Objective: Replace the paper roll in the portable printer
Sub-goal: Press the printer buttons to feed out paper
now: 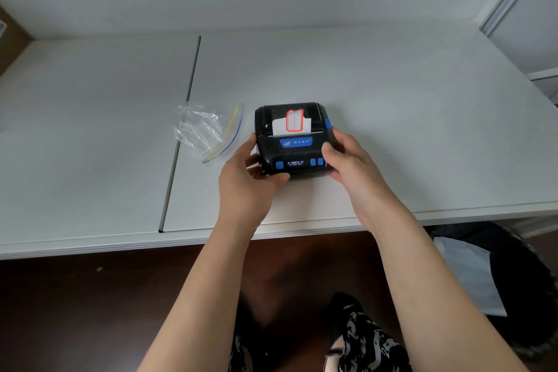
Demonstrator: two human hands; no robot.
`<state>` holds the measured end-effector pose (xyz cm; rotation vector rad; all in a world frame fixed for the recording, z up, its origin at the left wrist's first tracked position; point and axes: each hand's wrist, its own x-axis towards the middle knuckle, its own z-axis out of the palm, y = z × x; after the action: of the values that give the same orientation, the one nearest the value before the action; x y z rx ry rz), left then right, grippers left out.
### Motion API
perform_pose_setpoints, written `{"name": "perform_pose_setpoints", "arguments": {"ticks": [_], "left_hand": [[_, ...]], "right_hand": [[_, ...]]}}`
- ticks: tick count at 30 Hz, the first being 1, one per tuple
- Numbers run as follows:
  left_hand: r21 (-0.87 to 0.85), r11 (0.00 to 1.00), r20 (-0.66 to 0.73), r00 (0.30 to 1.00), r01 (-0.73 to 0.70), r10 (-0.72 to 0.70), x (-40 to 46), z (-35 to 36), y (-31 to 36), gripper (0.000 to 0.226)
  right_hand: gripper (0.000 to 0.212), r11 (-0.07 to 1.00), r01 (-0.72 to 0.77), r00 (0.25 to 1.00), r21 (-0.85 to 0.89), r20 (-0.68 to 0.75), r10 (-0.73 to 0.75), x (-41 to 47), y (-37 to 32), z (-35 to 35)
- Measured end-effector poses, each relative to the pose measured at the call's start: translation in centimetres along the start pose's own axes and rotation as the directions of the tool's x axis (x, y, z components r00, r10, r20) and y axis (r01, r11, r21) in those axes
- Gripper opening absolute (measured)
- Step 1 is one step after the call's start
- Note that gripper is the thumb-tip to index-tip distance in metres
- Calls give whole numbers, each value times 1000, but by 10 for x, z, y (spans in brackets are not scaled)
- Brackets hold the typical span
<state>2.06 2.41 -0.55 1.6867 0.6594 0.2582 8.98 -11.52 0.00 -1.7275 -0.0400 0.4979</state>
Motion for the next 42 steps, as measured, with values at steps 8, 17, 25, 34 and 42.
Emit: {"name": "perform_pose_setpoints", "arguments": {"ticks": [8,17,25,34,42], "left_hand": [[6,1000,4,1000,-3,3,0,0,1,83],[20,1000,-10,1000,-8,8,0,0,2,83],[27,1000,-23,1000,-4,4,-2,1,4,83],[447,891,-76,990,-75,121,-7,-9,20,55],[791,611,-218,943,21,250,-8,-16,13,50]], "right_hand": [[40,999,-6,998,-41,-70,3,3,1,5],[41,994,16,994,-106,-102,-27,3,-2,11],[43,991,-6,990,-132,-142,-13,4,-5,12],[46,987,29,983,-158,-175,-57,2,-8,12],[45,981,24,976,-191,-208,-64,-1,-10,13]]}}
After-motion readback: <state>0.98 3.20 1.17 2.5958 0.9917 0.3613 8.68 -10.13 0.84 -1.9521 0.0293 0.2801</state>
